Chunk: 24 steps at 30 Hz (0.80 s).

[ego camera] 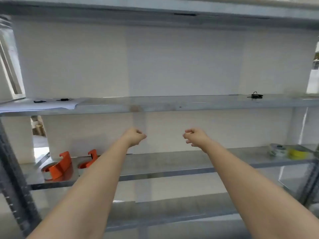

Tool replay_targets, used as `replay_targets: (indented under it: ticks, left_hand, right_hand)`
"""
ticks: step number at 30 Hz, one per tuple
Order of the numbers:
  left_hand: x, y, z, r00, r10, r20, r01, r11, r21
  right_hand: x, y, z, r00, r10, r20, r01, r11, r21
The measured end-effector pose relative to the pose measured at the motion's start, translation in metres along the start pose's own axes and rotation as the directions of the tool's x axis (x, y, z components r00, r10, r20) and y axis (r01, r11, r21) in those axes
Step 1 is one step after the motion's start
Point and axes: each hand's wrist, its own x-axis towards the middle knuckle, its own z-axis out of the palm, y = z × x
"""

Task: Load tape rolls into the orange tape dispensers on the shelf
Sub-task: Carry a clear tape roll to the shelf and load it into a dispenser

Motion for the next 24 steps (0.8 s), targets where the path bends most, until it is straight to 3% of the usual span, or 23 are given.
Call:
replay_targets:
  ticks: [8, 12, 19, 24]
  left_hand:
    - [0.013, 0.041, 0.066, 0.990, 0.064, 0.124, -0.057, 0.997, -0.056]
    - [0.012, 0.070, 0.120, 0.959, 0.115, 0.258, -0.095, 0.991, -0.089]
    - [-0.016, 0.124, 0.237, 0.903, 0.191, 0.384, -0.144, 0.979, -0.148]
    - [-0.030, 0.179, 0.308, 0.846, 0.222, 0.485, -0.148, 0.971, -0.188]
  right_hand:
    - [-0.027, 0.048, -0.052, 0.988, 0.109, -0.110, -0.105, 0.994, 0.042]
    - [-0.048, 0.086, -0.091, 0.962, 0.198, -0.190, -0.189, 0.980, 0.062]
    - [-0.095, 0.174, -0.171, 0.890, 0.416, -0.186, -0.406, 0.909, 0.091]
    - [-0.120, 0.214, -0.250, 0.850, 0.459, -0.259, -0.443, 0.889, 0.119]
